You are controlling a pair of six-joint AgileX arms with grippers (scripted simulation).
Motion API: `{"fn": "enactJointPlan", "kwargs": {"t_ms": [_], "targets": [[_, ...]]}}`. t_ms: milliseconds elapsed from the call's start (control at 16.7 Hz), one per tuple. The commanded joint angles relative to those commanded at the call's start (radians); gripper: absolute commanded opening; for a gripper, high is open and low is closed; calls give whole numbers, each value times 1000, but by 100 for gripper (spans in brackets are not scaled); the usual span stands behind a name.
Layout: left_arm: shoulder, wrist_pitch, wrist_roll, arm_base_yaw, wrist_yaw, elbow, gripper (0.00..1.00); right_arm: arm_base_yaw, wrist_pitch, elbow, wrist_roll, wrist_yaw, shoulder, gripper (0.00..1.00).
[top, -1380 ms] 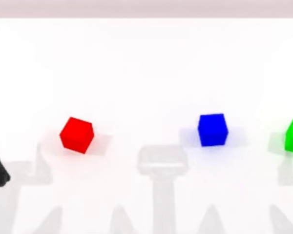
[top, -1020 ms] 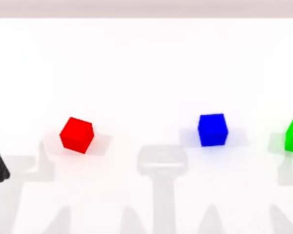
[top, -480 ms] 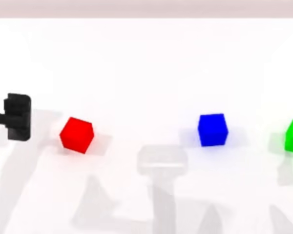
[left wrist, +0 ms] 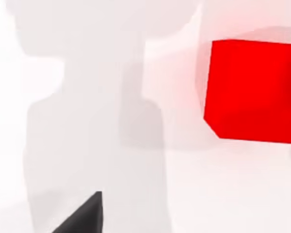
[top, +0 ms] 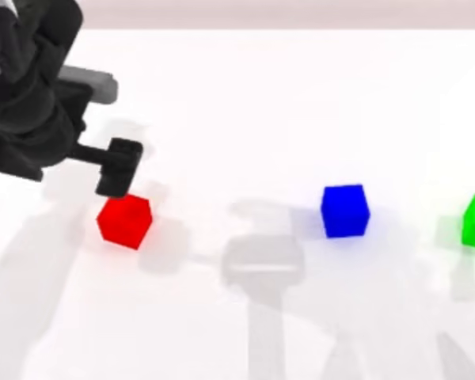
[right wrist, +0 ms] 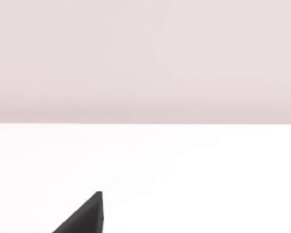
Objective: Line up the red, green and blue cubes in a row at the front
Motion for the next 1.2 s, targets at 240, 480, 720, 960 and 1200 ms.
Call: {"fn": "enactJointPlan", "kwargs": {"t_ms": [240, 480, 720, 960, 1200], "targets": [[221, -127, 1, -41, -1, 198, 100, 0, 0, 0, 0, 0, 0, 100], [309, -172, 1, -56, -3, 278, 100, 0, 0, 0, 0, 0, 0, 100], [306, -170, 1, -51, -3, 275, 100, 0, 0, 0, 0, 0, 0, 100], [334, -96, 4, -53, -3, 223, 100, 0, 0, 0, 0, 0, 0, 100], [399, 86, 4, -54, -2, 120, 100, 0, 0, 0, 0, 0, 0, 100]]}}
